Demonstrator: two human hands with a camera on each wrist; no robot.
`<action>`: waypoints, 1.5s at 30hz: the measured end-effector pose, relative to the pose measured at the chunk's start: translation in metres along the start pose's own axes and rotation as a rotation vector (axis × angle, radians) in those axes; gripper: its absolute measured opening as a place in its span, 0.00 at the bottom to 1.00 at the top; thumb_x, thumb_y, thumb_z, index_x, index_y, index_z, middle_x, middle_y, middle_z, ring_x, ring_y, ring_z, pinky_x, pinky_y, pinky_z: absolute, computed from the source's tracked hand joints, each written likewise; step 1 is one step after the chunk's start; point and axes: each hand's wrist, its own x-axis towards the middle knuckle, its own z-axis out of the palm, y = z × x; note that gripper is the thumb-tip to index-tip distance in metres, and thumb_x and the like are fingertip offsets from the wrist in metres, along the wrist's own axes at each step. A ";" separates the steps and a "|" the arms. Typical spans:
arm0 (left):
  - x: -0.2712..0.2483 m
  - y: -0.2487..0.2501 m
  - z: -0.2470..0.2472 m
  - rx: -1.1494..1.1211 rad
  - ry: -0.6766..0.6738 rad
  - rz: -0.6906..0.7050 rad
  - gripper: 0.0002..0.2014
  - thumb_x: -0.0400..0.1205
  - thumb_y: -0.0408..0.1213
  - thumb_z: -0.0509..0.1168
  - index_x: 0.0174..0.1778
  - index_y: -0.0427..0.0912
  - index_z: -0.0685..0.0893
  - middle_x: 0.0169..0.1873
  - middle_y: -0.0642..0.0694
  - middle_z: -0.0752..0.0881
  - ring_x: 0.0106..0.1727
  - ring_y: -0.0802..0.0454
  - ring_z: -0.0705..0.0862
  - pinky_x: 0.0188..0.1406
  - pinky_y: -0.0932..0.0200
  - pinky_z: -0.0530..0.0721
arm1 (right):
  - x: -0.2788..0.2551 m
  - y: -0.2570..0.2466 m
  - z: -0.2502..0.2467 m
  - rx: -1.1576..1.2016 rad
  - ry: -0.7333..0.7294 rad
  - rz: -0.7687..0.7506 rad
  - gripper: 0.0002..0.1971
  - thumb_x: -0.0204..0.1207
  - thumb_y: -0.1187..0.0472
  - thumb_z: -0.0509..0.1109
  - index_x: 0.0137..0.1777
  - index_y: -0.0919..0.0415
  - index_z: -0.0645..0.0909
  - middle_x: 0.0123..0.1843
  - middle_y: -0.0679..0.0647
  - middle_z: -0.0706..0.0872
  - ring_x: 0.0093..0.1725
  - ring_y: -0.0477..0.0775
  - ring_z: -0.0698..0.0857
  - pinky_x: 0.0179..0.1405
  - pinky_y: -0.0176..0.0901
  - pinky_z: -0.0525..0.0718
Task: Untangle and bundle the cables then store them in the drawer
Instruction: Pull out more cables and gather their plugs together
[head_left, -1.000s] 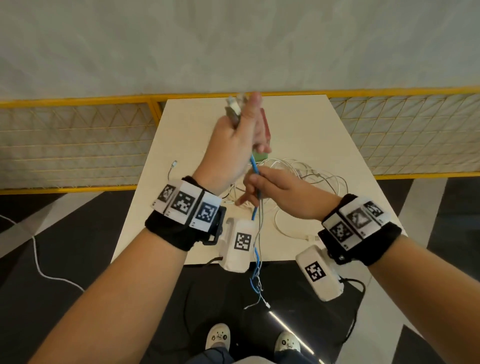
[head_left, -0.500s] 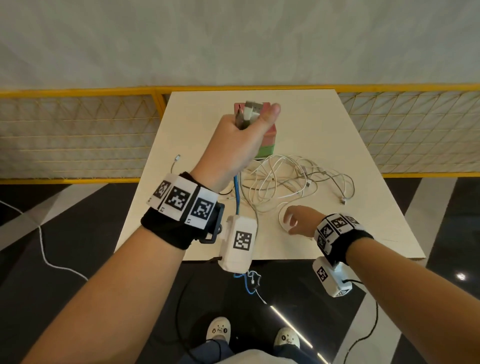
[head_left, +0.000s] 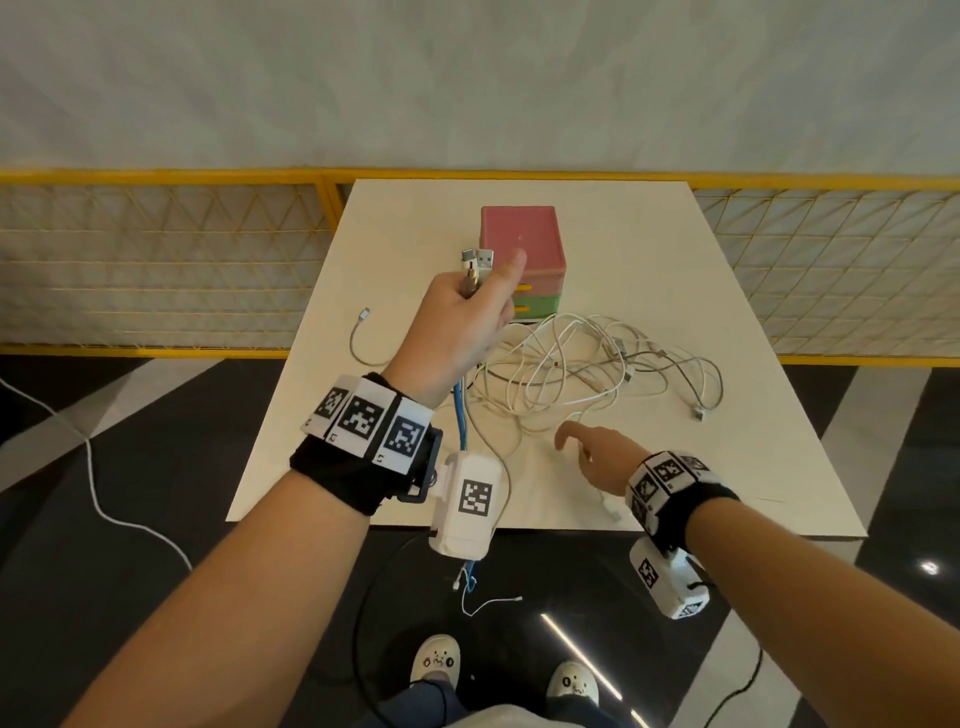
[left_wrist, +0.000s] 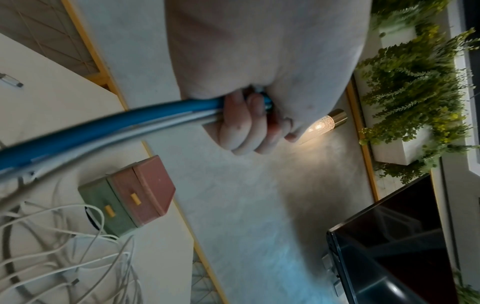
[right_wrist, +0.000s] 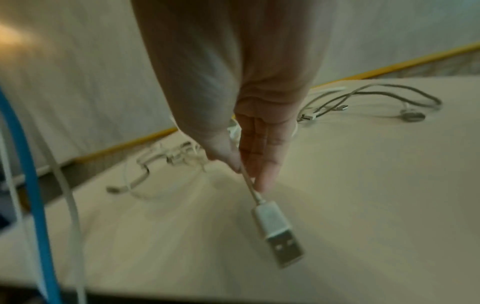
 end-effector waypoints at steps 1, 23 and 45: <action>0.001 -0.002 -0.001 0.002 -0.001 -0.004 0.28 0.88 0.51 0.58 0.22 0.43 0.63 0.21 0.44 0.61 0.17 0.55 0.59 0.18 0.65 0.59 | 0.002 -0.004 -0.007 0.086 0.039 -0.015 0.16 0.78 0.70 0.58 0.59 0.51 0.77 0.45 0.53 0.81 0.39 0.53 0.84 0.43 0.43 0.83; 0.032 -0.023 0.016 -0.248 0.010 0.018 0.20 0.88 0.53 0.53 0.59 0.46 0.86 0.21 0.55 0.62 0.21 0.58 0.57 0.17 0.64 0.57 | -0.033 -0.074 -0.115 0.604 0.468 -0.237 0.17 0.81 0.54 0.66 0.36 0.65 0.85 0.24 0.59 0.86 0.25 0.55 0.88 0.24 0.31 0.80; 0.054 0.024 0.019 -0.309 0.135 0.169 0.25 0.88 0.56 0.47 0.27 0.47 0.62 0.21 0.49 0.61 0.22 0.50 0.66 0.26 0.55 0.71 | -0.001 -0.049 -0.116 0.614 0.241 -0.387 0.13 0.86 0.60 0.56 0.45 0.65 0.79 0.28 0.56 0.70 0.50 0.66 0.88 0.51 0.31 0.83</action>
